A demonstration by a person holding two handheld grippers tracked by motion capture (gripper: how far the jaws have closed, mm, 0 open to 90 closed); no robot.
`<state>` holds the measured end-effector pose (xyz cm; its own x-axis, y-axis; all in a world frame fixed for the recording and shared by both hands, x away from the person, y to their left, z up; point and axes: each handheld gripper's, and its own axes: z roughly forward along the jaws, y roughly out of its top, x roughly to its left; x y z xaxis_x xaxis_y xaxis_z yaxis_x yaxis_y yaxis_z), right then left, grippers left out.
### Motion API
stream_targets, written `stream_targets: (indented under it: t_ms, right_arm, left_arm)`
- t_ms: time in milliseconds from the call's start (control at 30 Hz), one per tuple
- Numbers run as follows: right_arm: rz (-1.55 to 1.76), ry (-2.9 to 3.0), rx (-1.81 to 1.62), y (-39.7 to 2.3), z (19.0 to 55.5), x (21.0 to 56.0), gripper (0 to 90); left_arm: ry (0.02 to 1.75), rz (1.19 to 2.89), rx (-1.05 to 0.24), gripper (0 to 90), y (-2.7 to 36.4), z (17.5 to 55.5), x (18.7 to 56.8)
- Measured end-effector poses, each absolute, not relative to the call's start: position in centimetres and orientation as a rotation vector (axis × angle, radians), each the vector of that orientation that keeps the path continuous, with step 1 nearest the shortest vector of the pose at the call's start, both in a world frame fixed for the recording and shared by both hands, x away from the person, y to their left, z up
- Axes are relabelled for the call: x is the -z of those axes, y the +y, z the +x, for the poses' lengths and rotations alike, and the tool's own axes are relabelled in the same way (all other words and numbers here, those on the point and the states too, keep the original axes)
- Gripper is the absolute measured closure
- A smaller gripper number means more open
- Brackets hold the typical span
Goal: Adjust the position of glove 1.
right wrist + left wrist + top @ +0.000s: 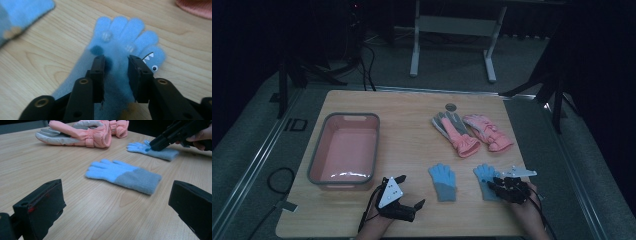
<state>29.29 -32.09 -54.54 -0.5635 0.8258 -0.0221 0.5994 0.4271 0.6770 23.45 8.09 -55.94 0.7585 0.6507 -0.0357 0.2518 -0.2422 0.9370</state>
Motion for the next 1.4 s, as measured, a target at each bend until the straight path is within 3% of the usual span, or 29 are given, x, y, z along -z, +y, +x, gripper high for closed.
stream_targets:
  t_ms: [67, 100, 333, 933, 1400]
  right_arm:
    - [1.210, 2.325, -0.888, -31.9, 29.2, 54.6, 71.2]
    - [1.198, 2.306, -0.893, -31.7, 28.9, 54.8, 77.7]
    - [1.232, 2.288, -0.843, -30.8, 28.9, 54.5, 85.6]
    - [1.250, 2.138, -1.028, -26.9, 28.5, 46.0, 87.0]
    - [1.088, 2.308, -1.141, -20.8, 28.7, 45.8, 86.9]
  left_arm:
    - [0.700, 1.824, -0.437, 0.2, 8.1, 23.5, 55.9]
    - [0.701, 1.824, -0.435, 0.2, 8.1, 23.5, 55.9]
    - [0.702, 1.821, -0.441, 0.2, 8.1, 23.4, 55.9]
    - [0.705, 1.819, -0.438, 0.2, 8.1, 23.4, 55.9]
    - [0.697, 1.821, -0.437, 0.2, 8.1, 23.4, 55.9]
